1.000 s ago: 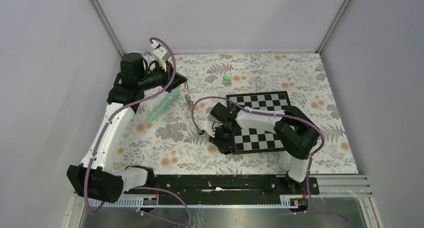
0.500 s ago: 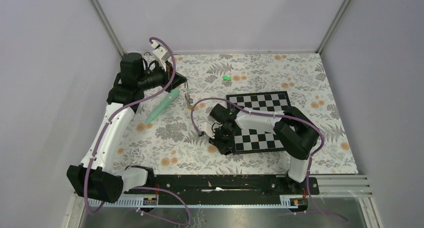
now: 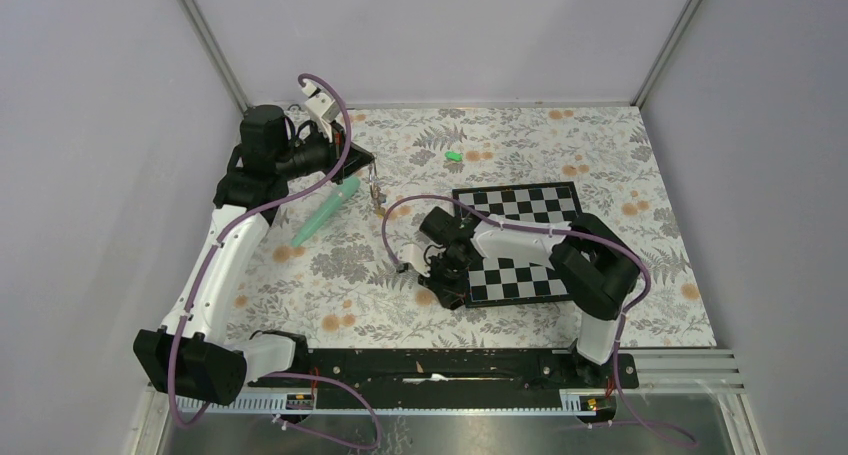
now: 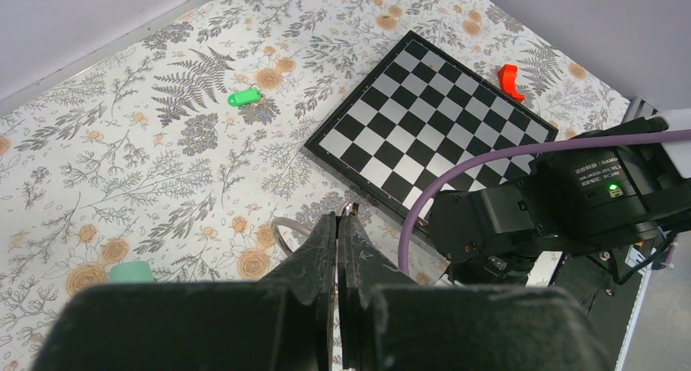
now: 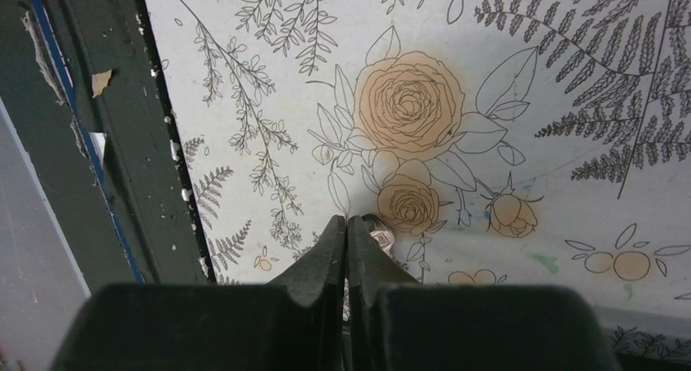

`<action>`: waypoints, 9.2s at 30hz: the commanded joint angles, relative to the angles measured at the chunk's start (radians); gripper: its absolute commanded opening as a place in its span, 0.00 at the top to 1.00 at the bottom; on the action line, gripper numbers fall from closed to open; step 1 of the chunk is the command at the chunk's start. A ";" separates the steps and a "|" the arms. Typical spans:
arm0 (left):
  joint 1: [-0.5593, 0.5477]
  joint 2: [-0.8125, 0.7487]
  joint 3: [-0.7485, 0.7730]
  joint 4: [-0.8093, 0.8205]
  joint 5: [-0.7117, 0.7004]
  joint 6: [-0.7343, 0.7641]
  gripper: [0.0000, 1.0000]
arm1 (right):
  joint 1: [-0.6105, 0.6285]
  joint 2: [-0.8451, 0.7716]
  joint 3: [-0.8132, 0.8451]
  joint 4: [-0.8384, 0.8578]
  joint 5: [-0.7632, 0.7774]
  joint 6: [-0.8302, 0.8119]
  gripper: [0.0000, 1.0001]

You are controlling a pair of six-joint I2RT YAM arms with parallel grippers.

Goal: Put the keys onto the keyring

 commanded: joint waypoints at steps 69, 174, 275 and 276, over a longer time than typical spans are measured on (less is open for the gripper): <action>-0.275 0.189 -0.033 0.458 0.191 -0.834 1.00 | -0.488 -0.559 0.236 0.211 -0.478 0.128 1.00; -0.317 0.189 -0.128 0.641 0.334 -0.862 1.00 | -0.385 -0.508 0.293 0.171 -0.205 0.053 1.00; -0.338 0.177 -0.197 0.790 0.389 -0.961 1.00 | -0.385 -0.515 0.277 0.191 -0.178 0.037 1.00; -0.339 0.177 -0.197 0.790 0.389 -0.960 1.00 | -0.385 -0.514 0.277 0.192 -0.178 0.037 1.00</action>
